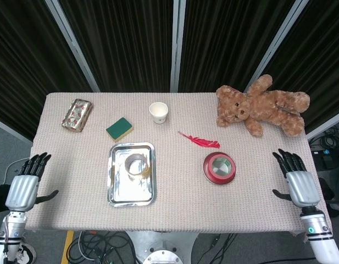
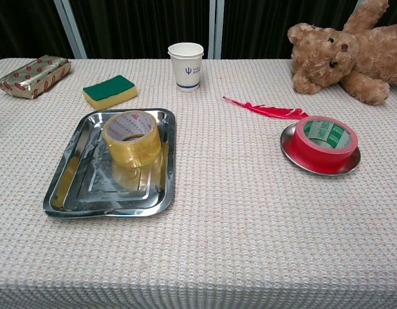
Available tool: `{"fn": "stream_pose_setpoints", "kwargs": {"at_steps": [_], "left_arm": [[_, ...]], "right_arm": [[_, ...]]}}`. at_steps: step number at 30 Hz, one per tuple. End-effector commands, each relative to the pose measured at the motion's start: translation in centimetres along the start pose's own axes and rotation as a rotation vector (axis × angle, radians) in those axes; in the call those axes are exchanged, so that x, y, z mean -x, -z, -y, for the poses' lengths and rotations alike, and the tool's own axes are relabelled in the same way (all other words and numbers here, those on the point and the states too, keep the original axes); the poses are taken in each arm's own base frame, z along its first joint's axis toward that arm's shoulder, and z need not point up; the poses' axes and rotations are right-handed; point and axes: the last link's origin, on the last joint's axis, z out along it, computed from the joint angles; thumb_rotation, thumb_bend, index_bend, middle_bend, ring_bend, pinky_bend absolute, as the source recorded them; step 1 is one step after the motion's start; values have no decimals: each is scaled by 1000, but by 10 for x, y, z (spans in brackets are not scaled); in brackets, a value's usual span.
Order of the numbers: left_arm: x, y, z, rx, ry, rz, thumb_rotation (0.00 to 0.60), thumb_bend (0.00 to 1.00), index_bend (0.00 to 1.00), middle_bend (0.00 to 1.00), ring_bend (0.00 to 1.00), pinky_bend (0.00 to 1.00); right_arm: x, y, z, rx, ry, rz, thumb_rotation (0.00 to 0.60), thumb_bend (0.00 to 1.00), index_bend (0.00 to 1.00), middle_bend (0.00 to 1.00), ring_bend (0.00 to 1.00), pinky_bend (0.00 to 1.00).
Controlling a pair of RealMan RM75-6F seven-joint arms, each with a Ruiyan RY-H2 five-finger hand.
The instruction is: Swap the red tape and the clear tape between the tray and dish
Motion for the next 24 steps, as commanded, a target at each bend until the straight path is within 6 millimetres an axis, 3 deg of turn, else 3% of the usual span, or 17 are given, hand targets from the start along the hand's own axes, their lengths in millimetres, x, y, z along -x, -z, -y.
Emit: {"fn": "stream_pose_setpoints", "kwargs": {"at_steps": [1, 7, 11, 24], "left_arm": [[1, 1, 0, 2, 2, 2, 600, 90, 54, 47, 0, 117], [1, 4, 4, -10, 1, 4, 600, 90, 54, 47, 0, 117], [0, 4, 5, -17, 5, -3, 600, 90, 54, 47, 0, 106], [3, 6, 11, -32, 17, 4, 600, 90, 54, 47, 0, 104]], "right_arm": [[0, -36, 31, -95, 44, 68, 600, 0, 0, 0, 0, 0], [22, -75, 69, -174, 79, 204, 600, 0, 0, 0, 0, 0], [35, -89, 88, -205, 94, 265, 600, 0, 0, 0, 0, 0], [55, -107, 115, -220, 129, 334, 600, 0, 0, 17, 0, 0]]}}
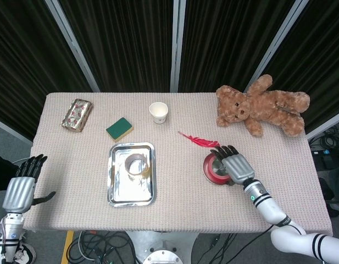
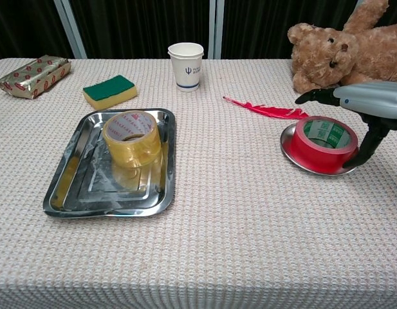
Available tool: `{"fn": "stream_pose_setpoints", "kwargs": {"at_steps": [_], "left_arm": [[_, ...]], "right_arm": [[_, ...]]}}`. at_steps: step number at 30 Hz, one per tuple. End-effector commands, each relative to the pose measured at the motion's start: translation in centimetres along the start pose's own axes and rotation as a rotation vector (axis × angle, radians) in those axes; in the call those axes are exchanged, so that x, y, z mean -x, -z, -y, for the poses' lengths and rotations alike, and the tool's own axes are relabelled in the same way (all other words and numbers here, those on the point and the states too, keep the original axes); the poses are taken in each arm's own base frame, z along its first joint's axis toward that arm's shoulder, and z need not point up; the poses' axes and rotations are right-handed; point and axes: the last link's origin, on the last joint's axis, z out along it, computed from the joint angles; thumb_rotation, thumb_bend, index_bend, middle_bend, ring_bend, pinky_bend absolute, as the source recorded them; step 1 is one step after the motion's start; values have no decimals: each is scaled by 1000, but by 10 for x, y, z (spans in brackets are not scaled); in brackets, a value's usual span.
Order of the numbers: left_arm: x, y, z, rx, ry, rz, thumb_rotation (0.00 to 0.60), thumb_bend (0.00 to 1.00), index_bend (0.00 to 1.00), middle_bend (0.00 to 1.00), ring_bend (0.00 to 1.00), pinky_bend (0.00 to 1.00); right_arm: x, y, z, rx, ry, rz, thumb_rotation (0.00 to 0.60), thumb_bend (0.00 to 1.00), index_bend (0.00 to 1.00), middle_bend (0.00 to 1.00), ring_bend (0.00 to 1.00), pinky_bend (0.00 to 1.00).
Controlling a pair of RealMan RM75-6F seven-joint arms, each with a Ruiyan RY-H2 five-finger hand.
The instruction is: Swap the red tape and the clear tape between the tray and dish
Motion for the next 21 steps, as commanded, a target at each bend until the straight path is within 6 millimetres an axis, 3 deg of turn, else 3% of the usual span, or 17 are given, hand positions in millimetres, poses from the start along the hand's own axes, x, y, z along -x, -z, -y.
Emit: {"fn": "stream_pose_setpoints", "kwargs": {"at_steps": [1, 13, 21], "left_arm": [[0, 1, 1, -2, 1, 0, 600, 90, 54, 47, 0, 104], [-1, 1, 1, 2, -3, -3, 600, 90, 54, 47, 0, 104], [-2, 2, -1, 3, -5, -3, 600, 89, 54, 47, 0, 104]], "right_arm": [[3, -4, 4, 0, 5, 13, 600, 0, 0, 35, 0, 0], [6, -7, 6, 7, -11, -12, 600, 20, 0, 273, 4, 0], [-15, -4, 6, -14, -32, -105, 600, 69, 0, 350, 36, 0]]}}
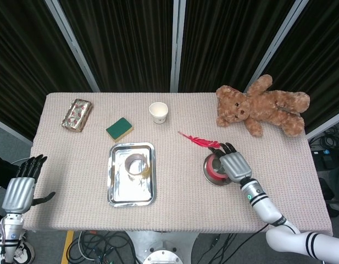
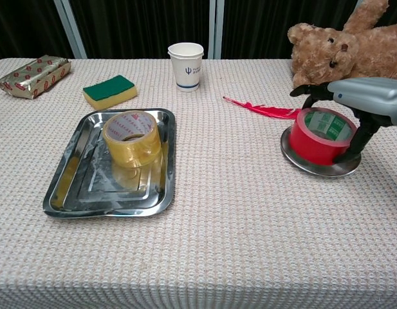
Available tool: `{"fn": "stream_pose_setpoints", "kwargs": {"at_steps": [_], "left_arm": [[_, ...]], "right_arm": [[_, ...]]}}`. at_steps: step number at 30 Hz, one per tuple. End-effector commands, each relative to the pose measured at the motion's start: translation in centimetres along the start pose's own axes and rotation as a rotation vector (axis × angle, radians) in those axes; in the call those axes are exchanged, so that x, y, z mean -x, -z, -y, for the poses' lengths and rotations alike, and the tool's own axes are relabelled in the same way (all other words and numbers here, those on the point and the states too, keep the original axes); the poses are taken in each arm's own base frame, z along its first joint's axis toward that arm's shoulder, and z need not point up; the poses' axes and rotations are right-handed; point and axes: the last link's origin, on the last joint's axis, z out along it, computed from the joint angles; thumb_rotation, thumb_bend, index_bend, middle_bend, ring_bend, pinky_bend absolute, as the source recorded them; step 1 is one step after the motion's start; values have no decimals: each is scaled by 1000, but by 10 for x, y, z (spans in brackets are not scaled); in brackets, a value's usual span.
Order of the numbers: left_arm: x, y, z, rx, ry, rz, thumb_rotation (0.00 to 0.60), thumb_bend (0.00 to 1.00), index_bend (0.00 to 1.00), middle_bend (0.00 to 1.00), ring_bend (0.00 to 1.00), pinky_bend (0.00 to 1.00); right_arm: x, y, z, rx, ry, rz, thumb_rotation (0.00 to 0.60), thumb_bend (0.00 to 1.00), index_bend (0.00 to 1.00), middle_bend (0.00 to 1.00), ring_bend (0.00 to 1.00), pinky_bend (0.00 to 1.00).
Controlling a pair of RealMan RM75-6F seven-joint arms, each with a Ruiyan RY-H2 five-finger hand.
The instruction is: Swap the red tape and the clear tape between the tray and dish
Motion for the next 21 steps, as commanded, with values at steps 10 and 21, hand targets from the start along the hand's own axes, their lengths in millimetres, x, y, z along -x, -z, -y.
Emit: {"fn": "stream_pose_setpoints", "kwargs": {"at_steps": [10, 21], "left_arm": [[0, 0, 2, -7, 2, -2, 600, 90, 55, 47, 0, 104], [1, 2, 5, -16, 7, 3, 600, 90, 55, 47, 0, 104]], "right_arm": [[-27, 1, 40, -138, 46, -55, 600, 69, 0, 373, 36, 0], [-19, -1, 101, -312, 92, 7, 600, 68, 0, 375, 36, 0]]}}
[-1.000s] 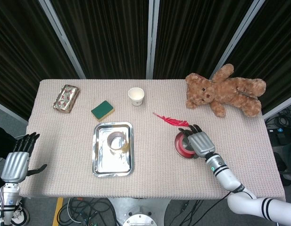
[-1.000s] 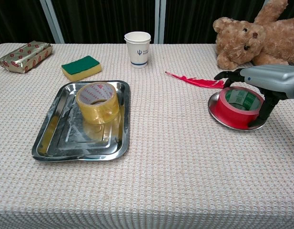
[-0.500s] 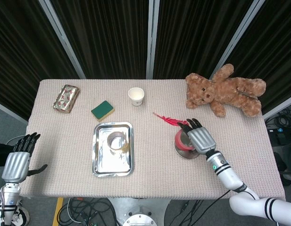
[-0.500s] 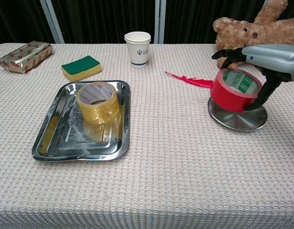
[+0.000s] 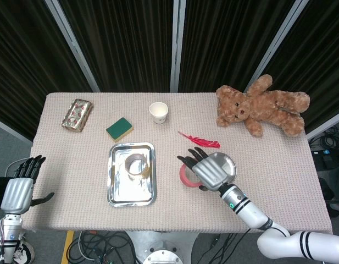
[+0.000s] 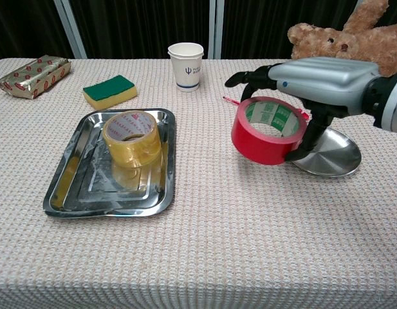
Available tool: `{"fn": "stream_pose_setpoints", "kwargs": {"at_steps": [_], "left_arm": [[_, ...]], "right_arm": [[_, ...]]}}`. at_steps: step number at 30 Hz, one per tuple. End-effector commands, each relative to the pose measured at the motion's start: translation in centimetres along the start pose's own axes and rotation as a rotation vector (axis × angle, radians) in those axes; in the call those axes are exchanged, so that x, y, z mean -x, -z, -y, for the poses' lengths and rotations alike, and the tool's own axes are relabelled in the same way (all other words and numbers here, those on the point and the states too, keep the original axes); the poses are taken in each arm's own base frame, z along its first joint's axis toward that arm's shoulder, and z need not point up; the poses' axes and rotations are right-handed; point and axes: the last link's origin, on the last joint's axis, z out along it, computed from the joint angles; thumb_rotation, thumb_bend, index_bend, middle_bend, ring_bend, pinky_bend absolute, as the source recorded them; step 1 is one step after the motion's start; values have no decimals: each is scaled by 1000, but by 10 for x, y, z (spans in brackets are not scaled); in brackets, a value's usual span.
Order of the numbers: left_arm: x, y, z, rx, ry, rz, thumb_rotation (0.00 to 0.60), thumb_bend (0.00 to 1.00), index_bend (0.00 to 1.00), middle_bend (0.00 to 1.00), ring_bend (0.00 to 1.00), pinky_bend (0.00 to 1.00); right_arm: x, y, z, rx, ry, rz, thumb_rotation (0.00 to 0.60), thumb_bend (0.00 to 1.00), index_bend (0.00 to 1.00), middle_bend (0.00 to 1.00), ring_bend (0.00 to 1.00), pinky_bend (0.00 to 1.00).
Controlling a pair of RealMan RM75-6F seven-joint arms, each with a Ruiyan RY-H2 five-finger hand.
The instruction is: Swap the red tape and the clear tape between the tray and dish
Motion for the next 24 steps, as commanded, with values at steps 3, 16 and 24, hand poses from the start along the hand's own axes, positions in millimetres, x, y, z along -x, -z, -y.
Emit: {"fn": "stream_pose_setpoints", "kwargs": {"at_steps": [3, 16, 24], "left_arm": [[0, 1, 2, -5, 5, -5, 600, 90, 54, 47, 0, 104], [0, 6, 11, -24, 16, -8, 600, 90, 54, 47, 0, 104], [1, 6, 10, -17, 14, -4, 600, 90, 54, 47, 0, 104]], "right_arm": [[6, -15, 23, -56, 23, 41, 600, 68, 0, 375, 36, 0], [28, -33, 41, -71, 33, 115, 600, 30, 0, 264, 15, 0], [23, -31, 42, -84, 12, 99, 600, 0, 0, 0, 0, 0]]}}
